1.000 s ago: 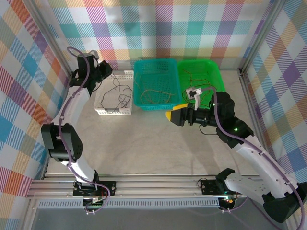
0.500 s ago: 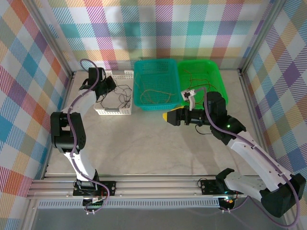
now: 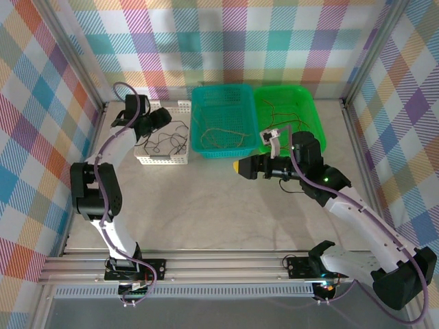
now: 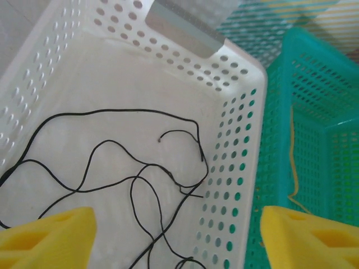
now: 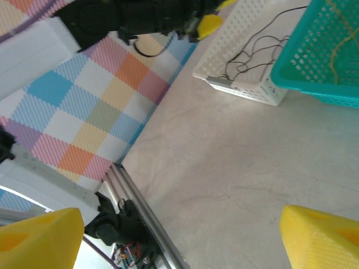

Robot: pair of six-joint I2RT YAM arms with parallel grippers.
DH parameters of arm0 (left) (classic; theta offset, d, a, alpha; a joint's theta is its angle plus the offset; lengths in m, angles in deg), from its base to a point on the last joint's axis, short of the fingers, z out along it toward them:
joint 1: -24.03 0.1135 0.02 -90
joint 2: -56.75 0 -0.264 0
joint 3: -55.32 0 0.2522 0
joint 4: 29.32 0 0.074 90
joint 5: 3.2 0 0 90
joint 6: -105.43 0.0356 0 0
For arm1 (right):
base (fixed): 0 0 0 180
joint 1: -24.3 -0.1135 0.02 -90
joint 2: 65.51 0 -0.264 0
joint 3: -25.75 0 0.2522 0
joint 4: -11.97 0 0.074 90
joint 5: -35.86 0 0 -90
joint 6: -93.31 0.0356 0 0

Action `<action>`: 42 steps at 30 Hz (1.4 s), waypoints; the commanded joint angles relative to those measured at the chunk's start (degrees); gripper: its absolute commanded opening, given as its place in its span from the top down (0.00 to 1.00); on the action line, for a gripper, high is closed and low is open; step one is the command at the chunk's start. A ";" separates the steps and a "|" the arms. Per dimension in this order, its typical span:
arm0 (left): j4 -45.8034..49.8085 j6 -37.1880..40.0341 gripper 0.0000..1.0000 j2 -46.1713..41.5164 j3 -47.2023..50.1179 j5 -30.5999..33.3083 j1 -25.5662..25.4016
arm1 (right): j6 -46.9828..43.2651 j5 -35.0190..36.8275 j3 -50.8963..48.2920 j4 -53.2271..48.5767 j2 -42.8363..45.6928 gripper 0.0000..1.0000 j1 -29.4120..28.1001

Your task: Untangle the cables

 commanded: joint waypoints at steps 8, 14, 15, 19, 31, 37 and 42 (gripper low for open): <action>4.40 -0.25 0.00 -20.25 0.00 10.52 -7.94 | -8.86 23.78 6.36 -11.55 4.22 0.00 2.53; 5.06 -0.38 0.00 -31.23 8.68 20.46 -12.12 | -8.91 29.42 6.45 -13.82 5.26 0.00 11.04; 5.05 -0.46 0.00 -32.75 10.21 21.35 -12.24 | -10.12 31.43 5.63 -13.04 5.62 0.00 11.70; 5.45 -0.34 0.00 -39.60 18.19 24.33 -12.62 | -17.58 42.51 -1.06 -6.02 8.31 0.00 13.48; 3.68 -1.04 0.00 -48.80 34.02 29.94 -12.75 | -21.59 43.60 -18.42 8.15 9.49 0.00 24.41; -3.21 1.23 0.00 -48.24 41.20 35.04 -12.84 | -22.71 44.61 -26.47 25.04 5.34 0.00 27.33; -12.59 5.12 0.00 -47.61 48.76 36.29 -12.93 | -21.31 45.37 -33.63 44.11 -2.32 0.00 29.51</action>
